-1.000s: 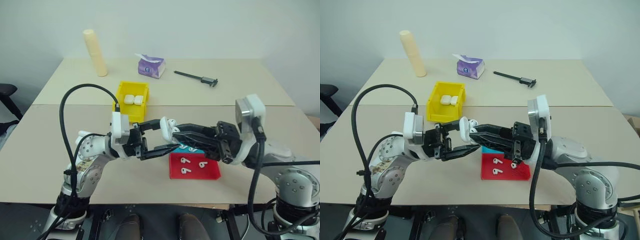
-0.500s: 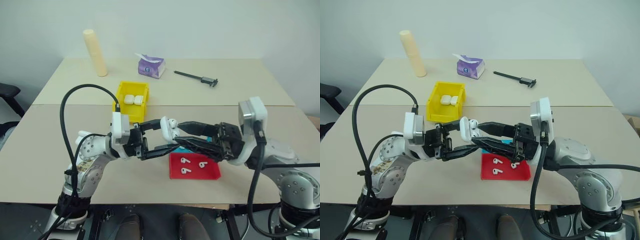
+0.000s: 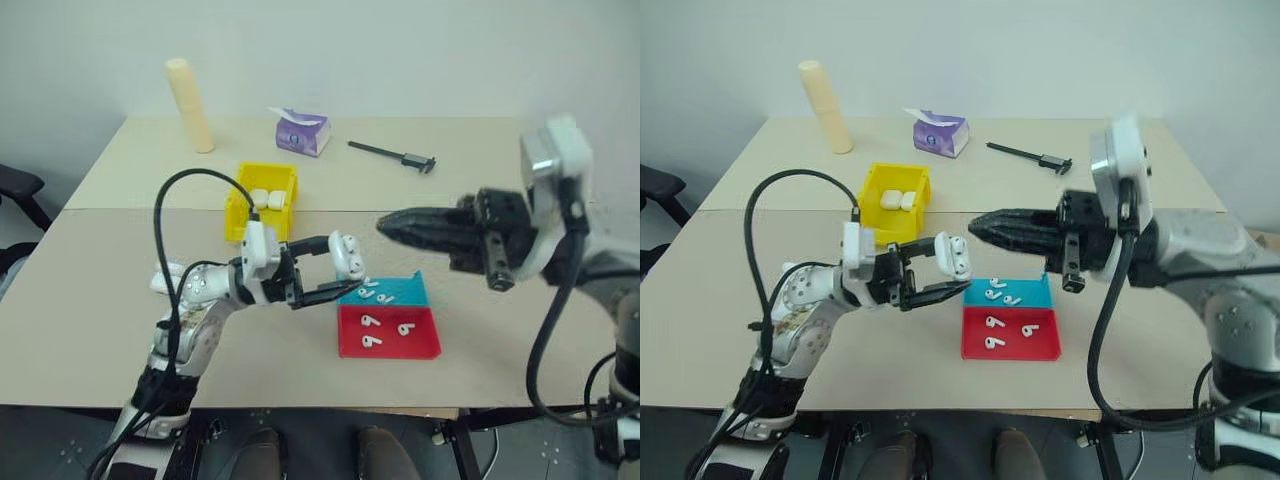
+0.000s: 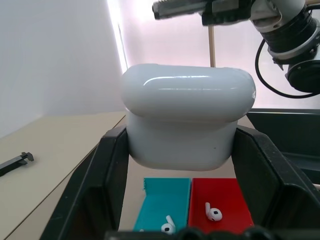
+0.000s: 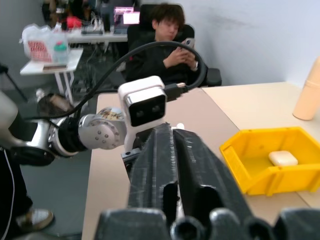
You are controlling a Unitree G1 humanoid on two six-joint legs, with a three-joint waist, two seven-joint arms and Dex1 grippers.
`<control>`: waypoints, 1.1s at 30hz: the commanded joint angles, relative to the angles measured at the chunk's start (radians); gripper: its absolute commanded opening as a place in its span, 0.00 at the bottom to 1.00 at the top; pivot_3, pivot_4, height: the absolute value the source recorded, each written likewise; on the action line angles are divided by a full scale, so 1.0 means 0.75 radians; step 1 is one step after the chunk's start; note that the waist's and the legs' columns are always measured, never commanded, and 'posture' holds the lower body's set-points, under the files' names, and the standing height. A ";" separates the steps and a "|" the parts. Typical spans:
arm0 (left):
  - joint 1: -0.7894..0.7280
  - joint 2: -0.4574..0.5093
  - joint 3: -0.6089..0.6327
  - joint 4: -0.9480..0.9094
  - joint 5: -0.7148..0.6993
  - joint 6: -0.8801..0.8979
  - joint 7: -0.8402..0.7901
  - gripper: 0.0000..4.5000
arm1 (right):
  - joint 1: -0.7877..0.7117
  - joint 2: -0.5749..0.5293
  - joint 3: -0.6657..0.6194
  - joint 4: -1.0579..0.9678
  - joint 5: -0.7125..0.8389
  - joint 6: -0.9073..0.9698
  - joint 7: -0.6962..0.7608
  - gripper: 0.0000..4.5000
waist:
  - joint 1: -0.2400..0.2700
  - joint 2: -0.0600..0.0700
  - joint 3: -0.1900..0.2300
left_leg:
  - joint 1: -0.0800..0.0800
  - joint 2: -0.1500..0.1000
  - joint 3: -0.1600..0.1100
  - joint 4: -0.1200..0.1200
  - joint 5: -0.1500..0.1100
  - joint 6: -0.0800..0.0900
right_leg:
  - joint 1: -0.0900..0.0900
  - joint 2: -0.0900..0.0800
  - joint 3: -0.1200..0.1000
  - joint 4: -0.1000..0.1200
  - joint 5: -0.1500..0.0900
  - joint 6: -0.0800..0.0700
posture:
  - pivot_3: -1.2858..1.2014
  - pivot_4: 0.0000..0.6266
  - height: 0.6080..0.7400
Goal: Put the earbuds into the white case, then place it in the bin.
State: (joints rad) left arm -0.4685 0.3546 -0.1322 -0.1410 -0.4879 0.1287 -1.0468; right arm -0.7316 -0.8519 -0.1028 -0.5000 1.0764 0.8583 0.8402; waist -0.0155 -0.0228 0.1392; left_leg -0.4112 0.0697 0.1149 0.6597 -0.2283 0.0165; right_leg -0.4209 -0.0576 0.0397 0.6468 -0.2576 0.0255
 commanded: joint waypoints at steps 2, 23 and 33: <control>-0.060 -0.023 -0.031 0.017 0.051 -0.022 0.012 0.62 | -0.110 -0.017 0.134 0.003 -0.122 0.018 0.046 0.01 | 0.003 0.000 0.000 | -0.003 0.000 0.000 0.000 0.000 0.000 | -0.001 -0.001 -0.001 -0.001 0.000 0.000 | 0.52 0.24 1.00; -0.074 -0.043 -0.029 -0.010 0.083 -0.004 0.034 0.62 | -0.116 -0.077 0.430 -0.016 -0.774 -0.233 0.210 0.01 | 0.005 0.000 0.000 | -0.004 -0.001 0.000 0.002 0.000 0.000 | -0.002 -0.001 -0.002 0.001 0.000 0.001 | 0.52 0.24 1.00; -0.068 -0.038 -0.015 -0.022 0.074 0.002 0.045 0.62 | -0.097 -0.101 0.415 0.015 -0.849 -0.275 0.271 0.01 | 0.005 0.000 0.000 | -0.004 -0.001 0.000 0.002 0.000 0.000 | -0.002 -0.001 -0.002 0.001 0.000 0.001 | 0.52 0.24 1.00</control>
State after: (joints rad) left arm -0.5003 0.3351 -0.1716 -0.1037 -0.3937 0.1520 -1.0146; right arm -0.8091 -0.9175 0.2141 -0.4976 0.4598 0.6435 1.0385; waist -0.0117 -0.0228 0.1392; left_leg -0.4141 0.0692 0.1148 0.6612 -0.2284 0.0168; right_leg -0.4222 -0.0587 0.0381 0.6473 -0.2573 0.0260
